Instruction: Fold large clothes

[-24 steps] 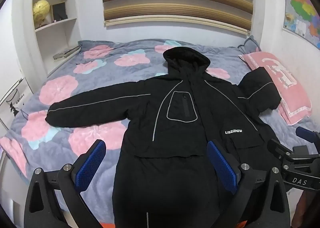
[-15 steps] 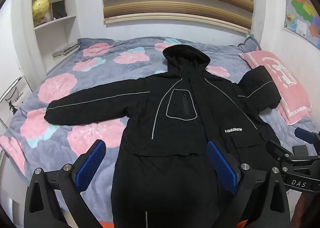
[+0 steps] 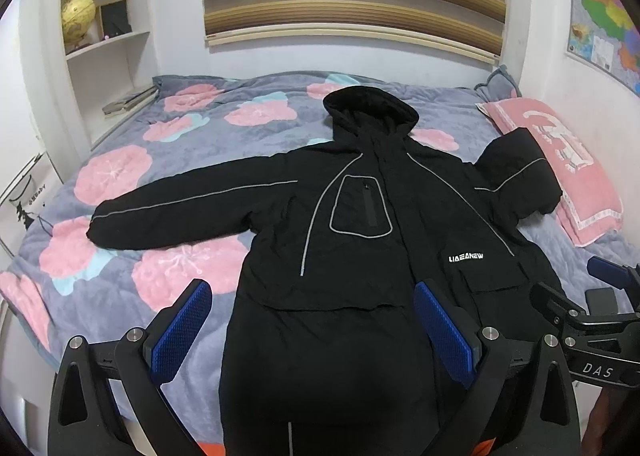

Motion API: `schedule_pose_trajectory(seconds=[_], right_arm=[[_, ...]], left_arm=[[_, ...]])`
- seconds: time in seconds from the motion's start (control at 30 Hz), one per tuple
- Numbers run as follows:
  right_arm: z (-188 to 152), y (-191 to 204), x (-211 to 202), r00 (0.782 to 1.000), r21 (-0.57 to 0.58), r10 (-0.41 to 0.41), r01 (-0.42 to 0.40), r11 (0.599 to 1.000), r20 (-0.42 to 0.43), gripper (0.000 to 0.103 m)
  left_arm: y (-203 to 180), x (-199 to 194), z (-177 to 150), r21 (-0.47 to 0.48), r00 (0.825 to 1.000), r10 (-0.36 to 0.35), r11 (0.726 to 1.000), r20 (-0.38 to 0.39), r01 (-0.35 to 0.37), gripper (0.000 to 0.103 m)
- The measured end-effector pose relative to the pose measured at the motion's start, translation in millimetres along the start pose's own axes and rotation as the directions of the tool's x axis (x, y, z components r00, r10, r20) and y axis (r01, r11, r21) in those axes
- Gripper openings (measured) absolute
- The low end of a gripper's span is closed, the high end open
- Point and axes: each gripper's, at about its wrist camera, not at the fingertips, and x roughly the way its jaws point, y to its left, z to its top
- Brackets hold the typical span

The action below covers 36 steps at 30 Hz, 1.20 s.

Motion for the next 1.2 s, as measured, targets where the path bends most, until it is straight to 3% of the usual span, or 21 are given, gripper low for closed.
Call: schedule_pose_trajectory(seconds=[0.87,1.07,1.2], right_arm=[[-3.5,-12.3,24.9,0.999,0.017,0.012,-0.011,1.000,-0.046,0.103],[-9.9,-49.9,51.3,0.998,0.075,0.000,0.005,0.997,-0.070,0.103],[-11.0,-111.9,67.9,0.997,0.178,-0.023,0.035,0.983,-0.069,0.103]], left_arm=[[-24.7,26.2,3.3,0.054,1.000,0.018,0.998,-0.003,-0.018,0.101],[-65.2,56.4,17.1,0.078,0.998,-0.026,0.996,-0.051,0.030,0.101],[-114.6,82.1,29.6,0.156,0.997,-0.050,0.986,-0.066,0.060,0.101]])
